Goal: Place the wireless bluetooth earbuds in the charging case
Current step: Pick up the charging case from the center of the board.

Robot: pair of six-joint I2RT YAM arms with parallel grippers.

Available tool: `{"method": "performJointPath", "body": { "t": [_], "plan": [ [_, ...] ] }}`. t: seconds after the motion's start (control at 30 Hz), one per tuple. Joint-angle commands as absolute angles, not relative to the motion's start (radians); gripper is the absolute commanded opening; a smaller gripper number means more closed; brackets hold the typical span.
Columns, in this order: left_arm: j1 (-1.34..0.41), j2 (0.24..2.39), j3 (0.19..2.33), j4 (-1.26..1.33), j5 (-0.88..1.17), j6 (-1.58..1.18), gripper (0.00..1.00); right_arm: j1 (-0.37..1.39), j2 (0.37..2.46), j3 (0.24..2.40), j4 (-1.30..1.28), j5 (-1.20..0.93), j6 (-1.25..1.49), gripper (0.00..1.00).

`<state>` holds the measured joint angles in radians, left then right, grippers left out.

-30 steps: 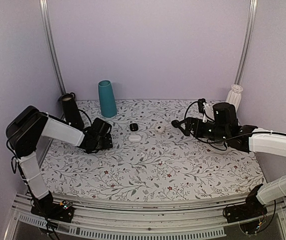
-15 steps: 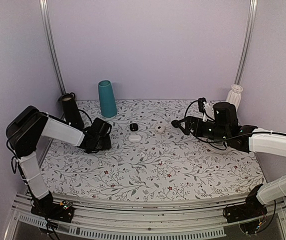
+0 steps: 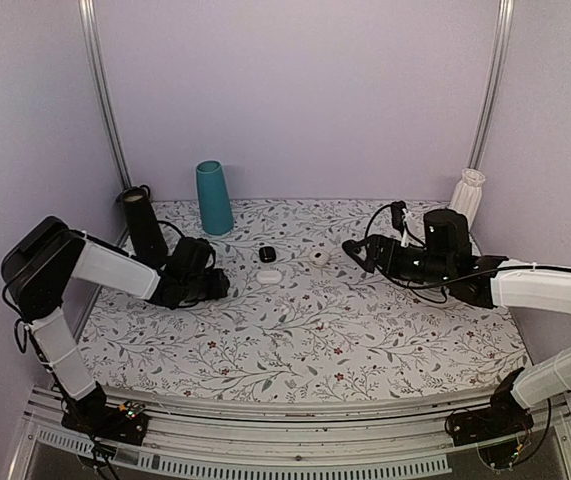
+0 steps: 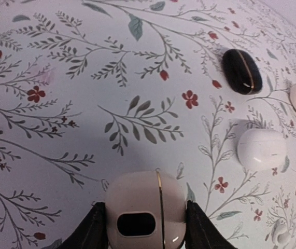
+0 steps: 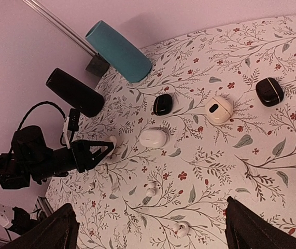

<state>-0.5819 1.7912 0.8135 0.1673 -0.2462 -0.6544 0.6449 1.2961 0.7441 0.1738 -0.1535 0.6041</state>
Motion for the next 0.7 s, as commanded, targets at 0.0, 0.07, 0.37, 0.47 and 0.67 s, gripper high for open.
{"method": "performJointPath", "body": {
  "t": [0.0, 0.07, 0.37, 0.47, 0.67],
  "plan": [
    [-0.589, 1.679, 0.754, 0.371, -0.096, -0.591, 0.20, 0.641, 1.326, 0.738, 0.254, -0.214, 0.669, 0.99],
    [-0.601, 1.639, 0.725, 0.460, -0.044, -0.575, 0.20, 0.646, 1.342, 0.743, 0.282, -0.234, 0.688, 0.99],
    [-0.724, 1.507, 0.636, 0.747, 0.071, -0.406, 0.19, 0.727, 1.433, 0.854, 0.320, -0.256, 0.734, 0.98],
    [-0.769, 1.484, 0.633, 0.785, 0.069, -0.327, 0.19, 0.764, 1.457, 0.890, 0.332, -0.258, 0.749, 0.96],
    [-0.839, 1.454, 0.654, 0.791, 0.045, -0.199, 0.19, 0.825, 1.485, 0.948, 0.339, -0.241, 0.763, 0.91]
  ]
}}
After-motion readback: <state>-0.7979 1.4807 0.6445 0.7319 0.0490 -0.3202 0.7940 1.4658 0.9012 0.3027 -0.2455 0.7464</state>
